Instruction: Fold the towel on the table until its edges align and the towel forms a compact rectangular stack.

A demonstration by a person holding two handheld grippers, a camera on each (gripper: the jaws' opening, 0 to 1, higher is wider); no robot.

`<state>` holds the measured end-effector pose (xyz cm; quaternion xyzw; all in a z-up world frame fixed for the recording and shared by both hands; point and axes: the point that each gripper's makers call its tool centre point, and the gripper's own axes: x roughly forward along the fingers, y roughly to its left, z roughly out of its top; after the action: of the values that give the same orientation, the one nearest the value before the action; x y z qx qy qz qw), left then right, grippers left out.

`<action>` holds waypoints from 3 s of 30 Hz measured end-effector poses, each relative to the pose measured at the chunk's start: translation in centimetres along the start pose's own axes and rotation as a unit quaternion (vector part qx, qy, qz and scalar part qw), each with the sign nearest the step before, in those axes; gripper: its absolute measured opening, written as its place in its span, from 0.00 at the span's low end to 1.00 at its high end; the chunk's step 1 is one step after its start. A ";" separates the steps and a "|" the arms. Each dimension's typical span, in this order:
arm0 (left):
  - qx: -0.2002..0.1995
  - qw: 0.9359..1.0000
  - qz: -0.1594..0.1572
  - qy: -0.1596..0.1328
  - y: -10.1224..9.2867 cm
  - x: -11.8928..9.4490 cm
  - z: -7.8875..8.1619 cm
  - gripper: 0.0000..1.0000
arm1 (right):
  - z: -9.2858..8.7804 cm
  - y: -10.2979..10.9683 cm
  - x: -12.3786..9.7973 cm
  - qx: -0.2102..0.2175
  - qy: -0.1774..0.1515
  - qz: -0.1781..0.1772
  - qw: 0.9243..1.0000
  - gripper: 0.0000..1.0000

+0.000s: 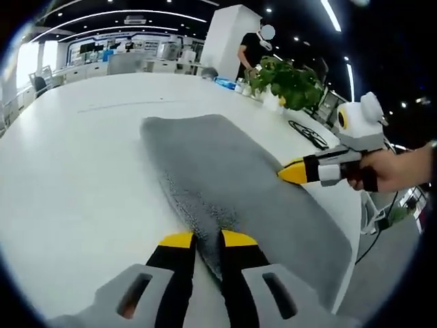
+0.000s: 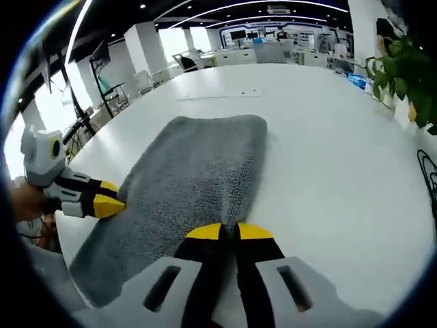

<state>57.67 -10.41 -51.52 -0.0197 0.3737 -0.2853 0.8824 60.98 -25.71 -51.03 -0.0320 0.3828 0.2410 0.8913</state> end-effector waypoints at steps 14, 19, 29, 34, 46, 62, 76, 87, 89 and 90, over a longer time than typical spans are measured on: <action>0.043 0.997 -0.033 -0.048 -3.1 -3.3 2.8 0.44 | 1.9 1.5 -4.2 -0.007 -0.044 0.045 0.998 0.21; 0.089 0.994 -0.046 -0.052 -5.1 -4.7 3.2 0.54 | 1.3 2.4 -6.5 -0.027 -0.051 0.061 0.996 0.30; 0.194 0.978 -0.076 -0.028 -8.5 -6.7 1.7 0.63 | -1.0 4.1 -8.7 -0.056 -0.044 0.087 0.994 0.33; 0.231 0.968 -0.098 -0.001 -9.9 -6.7 -0.7 0.63 | -2.4 5.6 -9.6 -0.095 -0.037 0.105 0.989 0.33; 0.274 0.951 -0.137 0.050 -13.7 -6.0 -4.9 0.56 | -6.5 8.4 -11.0 -0.153 -0.005 0.132 0.979 0.32; 0.384 0.904 -0.153 0.106 -14.5 -4.0 -8.7 0.38 | -11.4 9.3 -11.0 -0.268 0.055 0.139 0.952 0.29; 0.376 0.913 -0.132 0.082 -13.5 -3.5 -8.1 0.25 | -12.5 9.3 -9.9 -0.282 0.072 0.130 0.948 0.25; 0.395 0.905 -0.127 0.090 -13.2 -3.1 -7.3 0.11 | -11.6 8.8 -10.0 -0.236 0.070 0.131 0.960 0.16; 0.387 0.908 -0.133 0.094 -13.2 -3.3 -7.2 0.10 | -11.6 9.0 -10.2 -0.244 0.069 0.131 0.958 0.16; 0.374 0.912 -0.138 0.097 -13.3 -3.4 -7.2 0.09 | -11.6 9.0 -10.3 -0.247 0.068 0.131 0.958 0.17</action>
<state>44.45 -18.46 -51.27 0.2884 0.3173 -0.5234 0.7363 43.10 -24.71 -50.86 -0.2169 0.3722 0.4397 0.7881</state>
